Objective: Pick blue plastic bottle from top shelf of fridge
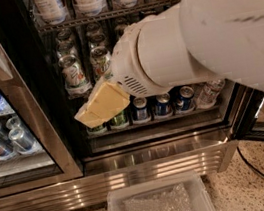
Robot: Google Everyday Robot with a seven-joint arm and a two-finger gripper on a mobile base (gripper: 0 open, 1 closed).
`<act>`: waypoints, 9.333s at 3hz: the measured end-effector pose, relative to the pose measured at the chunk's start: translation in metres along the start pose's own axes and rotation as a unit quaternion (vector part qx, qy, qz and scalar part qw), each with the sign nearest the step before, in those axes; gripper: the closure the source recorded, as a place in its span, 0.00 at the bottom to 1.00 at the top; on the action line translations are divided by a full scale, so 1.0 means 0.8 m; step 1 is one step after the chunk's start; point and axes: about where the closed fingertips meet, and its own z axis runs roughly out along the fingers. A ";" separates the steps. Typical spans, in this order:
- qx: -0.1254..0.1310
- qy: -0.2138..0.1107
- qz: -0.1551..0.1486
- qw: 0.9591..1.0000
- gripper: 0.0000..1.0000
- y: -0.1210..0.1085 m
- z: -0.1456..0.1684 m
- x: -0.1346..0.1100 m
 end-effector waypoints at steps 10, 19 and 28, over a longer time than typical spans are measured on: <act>-0.005 -0.182 -0.145 0.973 0.00 0.034 0.142 -0.162; 0.204 -0.236 0.030 0.950 0.00 -0.005 0.118 -0.070; 0.343 -0.296 0.076 0.888 0.21 -0.127 0.100 -0.148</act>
Offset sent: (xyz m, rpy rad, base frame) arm 0.0258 0.0008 -0.0426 0.0980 0.0055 -0.0444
